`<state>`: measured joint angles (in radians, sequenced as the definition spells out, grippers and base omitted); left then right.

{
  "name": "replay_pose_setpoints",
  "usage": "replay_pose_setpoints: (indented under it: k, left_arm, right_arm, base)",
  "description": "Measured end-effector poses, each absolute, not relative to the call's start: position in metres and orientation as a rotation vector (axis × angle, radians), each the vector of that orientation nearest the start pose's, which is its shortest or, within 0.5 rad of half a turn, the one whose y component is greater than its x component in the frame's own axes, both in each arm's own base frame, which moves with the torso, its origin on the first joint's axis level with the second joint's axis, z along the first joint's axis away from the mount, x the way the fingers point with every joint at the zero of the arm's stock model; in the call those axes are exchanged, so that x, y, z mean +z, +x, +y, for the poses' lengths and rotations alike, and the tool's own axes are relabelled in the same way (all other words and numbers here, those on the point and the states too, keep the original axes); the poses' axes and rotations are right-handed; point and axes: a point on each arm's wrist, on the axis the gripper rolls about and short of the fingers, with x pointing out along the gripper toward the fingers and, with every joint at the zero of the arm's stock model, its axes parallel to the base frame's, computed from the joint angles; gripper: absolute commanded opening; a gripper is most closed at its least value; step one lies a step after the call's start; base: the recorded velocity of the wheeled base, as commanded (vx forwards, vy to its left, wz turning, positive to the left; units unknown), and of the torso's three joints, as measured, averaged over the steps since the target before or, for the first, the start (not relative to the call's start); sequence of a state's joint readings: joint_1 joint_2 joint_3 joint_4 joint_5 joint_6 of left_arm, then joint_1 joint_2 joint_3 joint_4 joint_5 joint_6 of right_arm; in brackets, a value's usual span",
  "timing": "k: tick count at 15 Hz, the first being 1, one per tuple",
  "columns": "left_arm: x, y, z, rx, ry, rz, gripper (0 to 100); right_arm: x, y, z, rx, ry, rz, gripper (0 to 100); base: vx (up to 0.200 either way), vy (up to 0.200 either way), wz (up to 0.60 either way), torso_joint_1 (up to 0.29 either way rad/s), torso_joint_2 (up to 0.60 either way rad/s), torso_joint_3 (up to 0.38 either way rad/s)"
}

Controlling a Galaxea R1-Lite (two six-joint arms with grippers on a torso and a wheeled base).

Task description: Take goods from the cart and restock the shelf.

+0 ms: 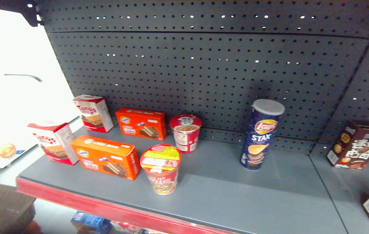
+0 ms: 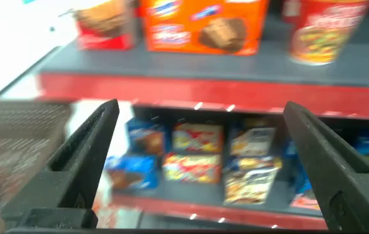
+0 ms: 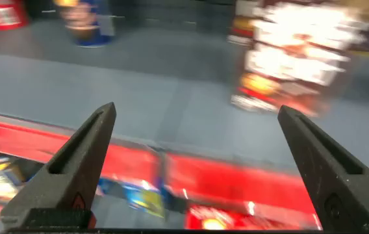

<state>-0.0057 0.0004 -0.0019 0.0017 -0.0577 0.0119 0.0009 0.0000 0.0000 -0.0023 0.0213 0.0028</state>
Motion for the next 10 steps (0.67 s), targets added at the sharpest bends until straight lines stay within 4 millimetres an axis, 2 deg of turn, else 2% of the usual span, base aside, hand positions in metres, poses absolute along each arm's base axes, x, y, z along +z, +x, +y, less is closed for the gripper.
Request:
replay_pose_setpoints:
  k: [10]
  left_arm:
    - [0.076, -0.023, -0.0011, -0.063, 0.011, -0.001, 100]
  right_arm:
    - [0.0758, -0.0228, 0.0005, 0.022, 0.003, -0.003, 100]
  base:
    - [0.0, 0.0, 0.6, 0.001, 0.0, 0.002]
